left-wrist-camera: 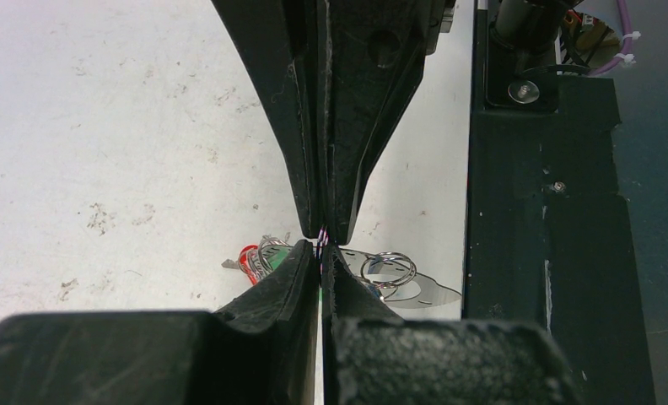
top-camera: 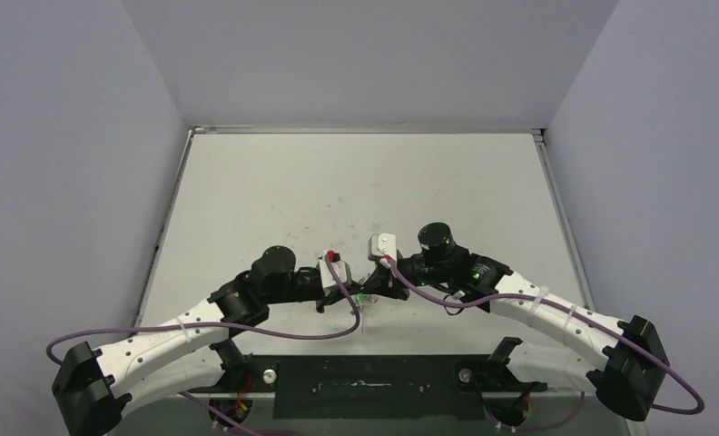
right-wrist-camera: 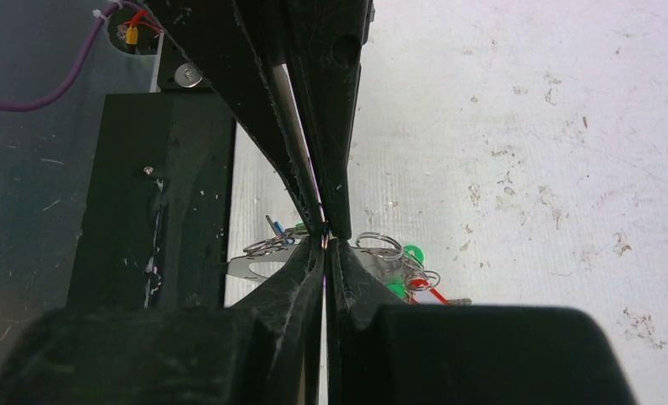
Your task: Put the keys on the keyring
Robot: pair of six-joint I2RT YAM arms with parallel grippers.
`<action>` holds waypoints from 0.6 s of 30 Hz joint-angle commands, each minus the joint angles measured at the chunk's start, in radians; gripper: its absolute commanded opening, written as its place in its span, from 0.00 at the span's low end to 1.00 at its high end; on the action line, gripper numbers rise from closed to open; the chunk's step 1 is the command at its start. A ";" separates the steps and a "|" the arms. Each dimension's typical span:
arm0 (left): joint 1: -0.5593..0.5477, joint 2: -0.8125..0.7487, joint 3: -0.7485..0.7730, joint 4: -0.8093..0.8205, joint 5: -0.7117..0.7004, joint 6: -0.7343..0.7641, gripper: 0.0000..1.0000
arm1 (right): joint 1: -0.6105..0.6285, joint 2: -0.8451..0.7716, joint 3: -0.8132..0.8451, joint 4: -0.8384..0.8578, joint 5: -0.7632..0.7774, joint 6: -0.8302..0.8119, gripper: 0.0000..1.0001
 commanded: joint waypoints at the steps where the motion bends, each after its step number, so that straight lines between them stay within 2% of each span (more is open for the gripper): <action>1: -0.006 -0.005 0.025 -0.003 0.004 0.000 0.00 | 0.004 -0.029 0.019 0.118 -0.015 0.004 0.00; 3: -0.006 -0.016 0.016 -0.003 -0.008 -0.004 0.03 | 0.005 -0.044 -0.008 0.164 -0.005 0.026 0.00; 6: -0.006 -0.054 -0.013 0.013 -0.032 -0.012 0.23 | 0.004 -0.067 -0.040 0.215 0.012 0.054 0.00; 9: -0.006 -0.118 -0.077 0.080 -0.077 -0.036 0.32 | 0.004 -0.087 -0.070 0.263 0.029 0.078 0.00; 18: -0.007 -0.317 -0.294 0.341 -0.151 -0.100 0.36 | 0.004 -0.122 -0.177 0.484 0.032 0.182 0.00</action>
